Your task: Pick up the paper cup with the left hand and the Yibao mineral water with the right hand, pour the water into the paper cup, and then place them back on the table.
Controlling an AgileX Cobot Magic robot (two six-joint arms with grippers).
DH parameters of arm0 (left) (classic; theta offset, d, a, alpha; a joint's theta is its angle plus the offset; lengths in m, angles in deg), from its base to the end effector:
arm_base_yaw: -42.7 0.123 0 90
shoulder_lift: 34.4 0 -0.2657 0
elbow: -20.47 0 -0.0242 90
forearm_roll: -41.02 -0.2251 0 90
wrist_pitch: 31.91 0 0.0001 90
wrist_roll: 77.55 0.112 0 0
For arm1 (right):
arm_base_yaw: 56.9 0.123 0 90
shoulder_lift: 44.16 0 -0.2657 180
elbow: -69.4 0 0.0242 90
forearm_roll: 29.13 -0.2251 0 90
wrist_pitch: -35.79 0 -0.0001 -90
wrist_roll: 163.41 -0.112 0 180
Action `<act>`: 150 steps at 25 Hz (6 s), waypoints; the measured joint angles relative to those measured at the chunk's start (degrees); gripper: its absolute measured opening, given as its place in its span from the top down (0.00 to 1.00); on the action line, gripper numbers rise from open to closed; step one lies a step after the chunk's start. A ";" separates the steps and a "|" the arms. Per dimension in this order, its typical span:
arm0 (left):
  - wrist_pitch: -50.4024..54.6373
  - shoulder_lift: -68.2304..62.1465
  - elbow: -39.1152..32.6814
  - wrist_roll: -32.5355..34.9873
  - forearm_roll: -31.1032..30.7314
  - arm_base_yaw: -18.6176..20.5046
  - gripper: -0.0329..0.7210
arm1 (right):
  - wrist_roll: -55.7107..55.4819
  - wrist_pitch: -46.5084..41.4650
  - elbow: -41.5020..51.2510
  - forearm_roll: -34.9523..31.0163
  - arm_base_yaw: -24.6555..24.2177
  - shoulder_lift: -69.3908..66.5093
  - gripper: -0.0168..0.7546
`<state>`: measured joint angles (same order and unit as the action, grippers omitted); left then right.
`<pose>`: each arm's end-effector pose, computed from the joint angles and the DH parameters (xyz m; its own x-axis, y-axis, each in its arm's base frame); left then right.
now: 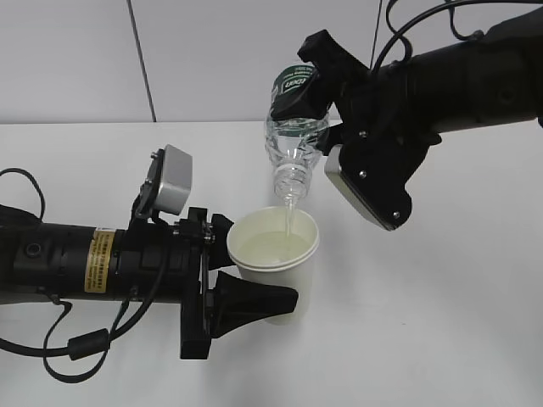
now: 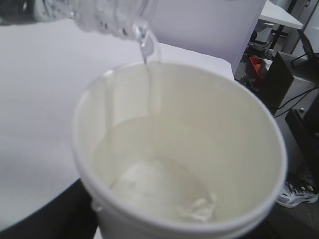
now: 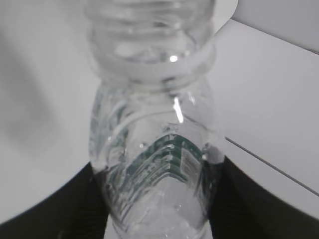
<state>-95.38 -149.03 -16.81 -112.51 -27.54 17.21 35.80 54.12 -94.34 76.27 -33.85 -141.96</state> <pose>0.2252 -0.2107 0.1504 -0.1631 0.2232 -0.9610 0.9823 0.1275 -0.1371 0.3040 0.1662 0.2647 0.7620 -0.5200 0.3859 -0.0074 -0.6029 -0.7978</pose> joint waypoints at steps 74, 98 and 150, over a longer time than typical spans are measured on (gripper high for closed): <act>3.24 -0.32 0.00 2.82 8.19 0.00 0.38 | -87.97 -6.09 0.00 0.00 0.00 0.00 0.43; 8.74 -0.32 0.00 9.09 13.63 0.05 0.38 | -121.43 -6.71 0.00 0.00 0.00 0.00 0.43; 2.67 -10.66 0.00 19.93 28.79 17.54 0.38 | -121.63 -16.91 0.00 -0.22 0.00 -1.14 0.43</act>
<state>-92.70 -159.68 -16.81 -92.58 1.25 34.75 -85.82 37.21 -94.34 76.05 -33.85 -143.10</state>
